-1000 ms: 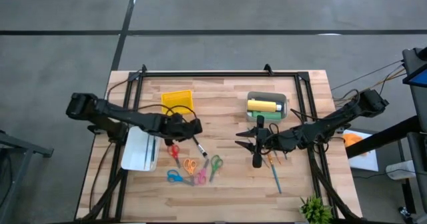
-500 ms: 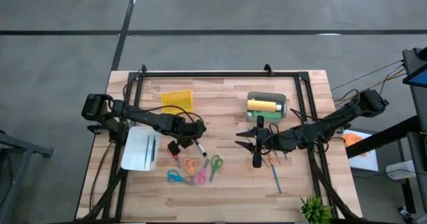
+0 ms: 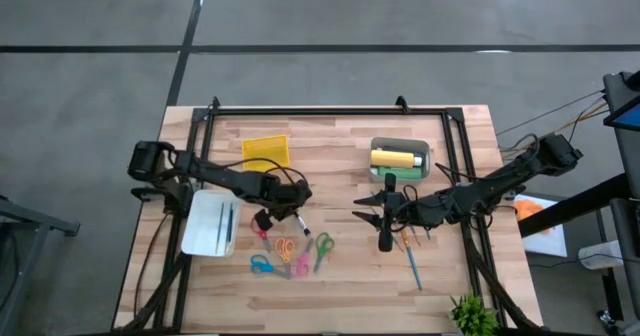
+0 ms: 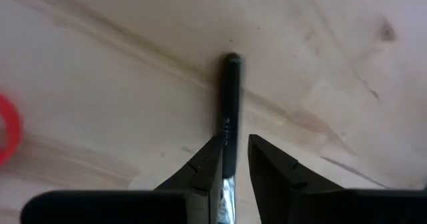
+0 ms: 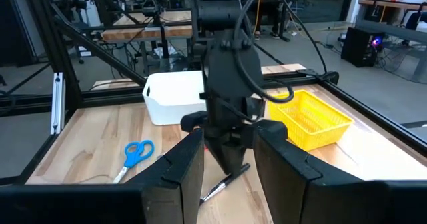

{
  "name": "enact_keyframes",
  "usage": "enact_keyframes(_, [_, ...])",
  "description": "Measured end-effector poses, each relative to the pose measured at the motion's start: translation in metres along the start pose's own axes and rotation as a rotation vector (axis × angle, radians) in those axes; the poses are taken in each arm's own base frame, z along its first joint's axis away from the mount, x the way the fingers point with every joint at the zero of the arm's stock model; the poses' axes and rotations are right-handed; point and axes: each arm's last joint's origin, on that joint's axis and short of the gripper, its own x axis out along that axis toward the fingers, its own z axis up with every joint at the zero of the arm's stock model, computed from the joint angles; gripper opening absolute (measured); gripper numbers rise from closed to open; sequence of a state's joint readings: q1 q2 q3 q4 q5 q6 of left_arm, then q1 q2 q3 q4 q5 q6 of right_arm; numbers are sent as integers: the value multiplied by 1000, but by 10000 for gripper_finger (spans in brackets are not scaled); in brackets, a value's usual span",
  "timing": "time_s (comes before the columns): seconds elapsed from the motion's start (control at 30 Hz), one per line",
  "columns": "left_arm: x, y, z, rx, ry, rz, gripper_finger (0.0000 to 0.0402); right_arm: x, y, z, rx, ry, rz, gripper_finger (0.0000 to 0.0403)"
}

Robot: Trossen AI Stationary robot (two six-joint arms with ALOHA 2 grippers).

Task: Pick & Place Paint Supplies
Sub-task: Put the black foundation brush into the white bin

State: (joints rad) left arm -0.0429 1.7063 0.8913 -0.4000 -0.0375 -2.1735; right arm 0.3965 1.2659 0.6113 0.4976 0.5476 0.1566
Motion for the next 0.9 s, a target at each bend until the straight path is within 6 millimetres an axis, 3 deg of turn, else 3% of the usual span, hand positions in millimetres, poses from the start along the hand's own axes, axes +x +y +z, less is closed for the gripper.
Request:
enact_keyframes(0.4, [12, -1, 3, -44, -15, 21, 75, 0, -1, -3, -13, 21, -3, 128])
enact_keyframes(0.67, [12, -1, 3, -36, -17, 17, 12, 0, -1, -3, -13, 21, -3, 128])
enact_keyframes(0.9, [13, -1, 3, -36, -20, 16, 30, 0, -1, -3, -13, 21, -3, 128])
